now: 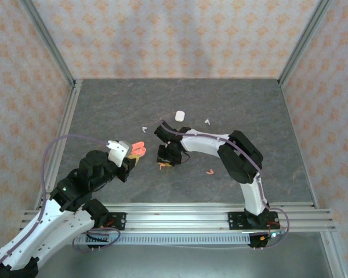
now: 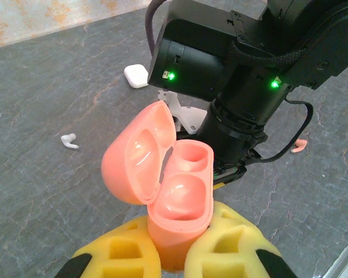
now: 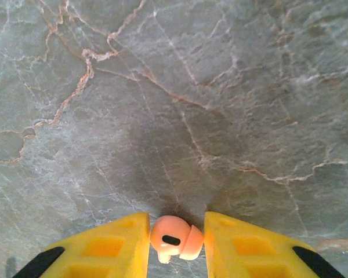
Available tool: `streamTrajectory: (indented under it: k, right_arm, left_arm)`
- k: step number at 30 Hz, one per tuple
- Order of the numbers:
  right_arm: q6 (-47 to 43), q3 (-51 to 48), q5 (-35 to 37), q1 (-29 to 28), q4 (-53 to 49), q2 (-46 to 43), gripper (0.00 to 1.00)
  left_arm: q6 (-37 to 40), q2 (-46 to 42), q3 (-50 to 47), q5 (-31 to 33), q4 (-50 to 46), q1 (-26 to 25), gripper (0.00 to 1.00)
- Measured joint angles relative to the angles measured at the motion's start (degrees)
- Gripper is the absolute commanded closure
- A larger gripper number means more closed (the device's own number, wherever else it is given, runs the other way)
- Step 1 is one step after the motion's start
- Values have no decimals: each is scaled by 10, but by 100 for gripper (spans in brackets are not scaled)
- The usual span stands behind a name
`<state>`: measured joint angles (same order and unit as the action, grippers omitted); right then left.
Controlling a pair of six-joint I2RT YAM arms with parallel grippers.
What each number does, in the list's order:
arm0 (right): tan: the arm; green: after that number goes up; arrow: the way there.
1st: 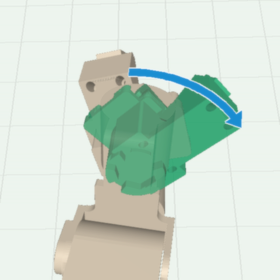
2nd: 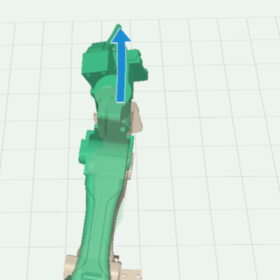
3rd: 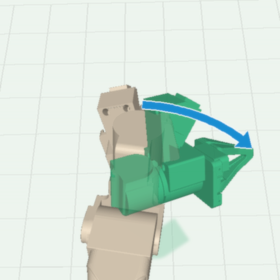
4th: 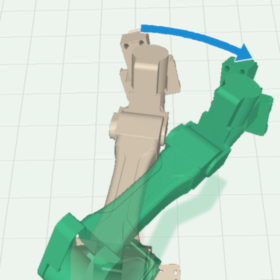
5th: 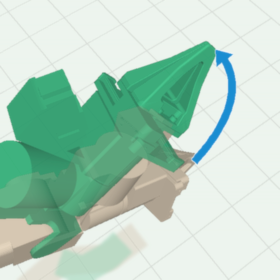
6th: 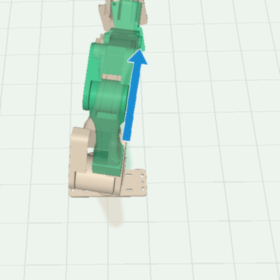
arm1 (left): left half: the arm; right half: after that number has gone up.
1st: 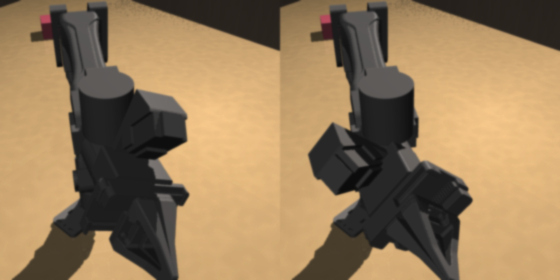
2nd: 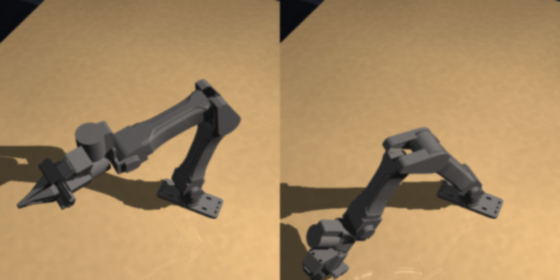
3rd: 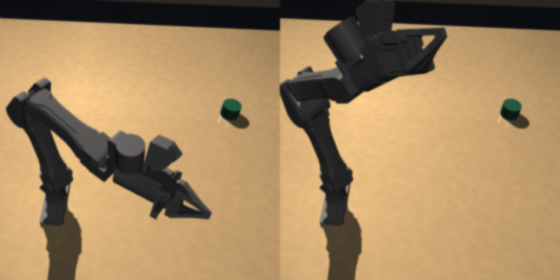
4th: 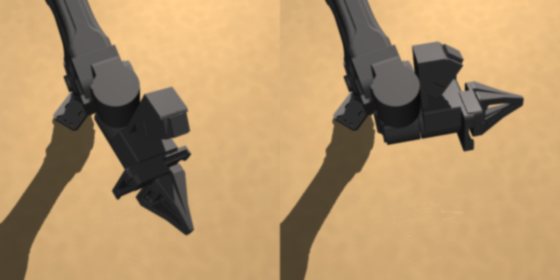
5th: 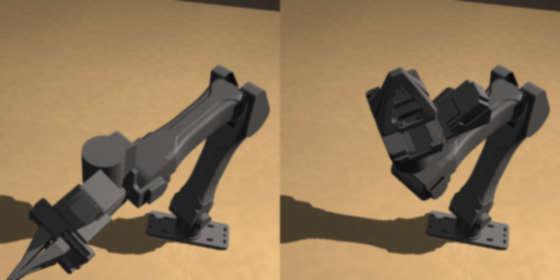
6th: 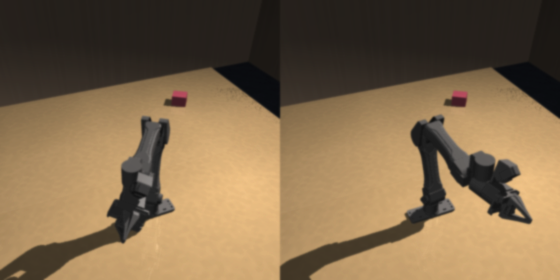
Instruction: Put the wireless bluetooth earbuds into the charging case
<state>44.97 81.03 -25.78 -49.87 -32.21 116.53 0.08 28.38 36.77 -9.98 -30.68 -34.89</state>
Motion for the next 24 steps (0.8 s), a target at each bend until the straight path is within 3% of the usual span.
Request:
streamTrajectory:
  k: [13,24]
  right_arm:
    - [-21,41,24,-15,-47,21,65]
    - [-41,54,33,-17,-65,25,83]
  left_arm:
    - [0,0,0,0,0,0,100]
    - [3,3,0,0,0,0,100]
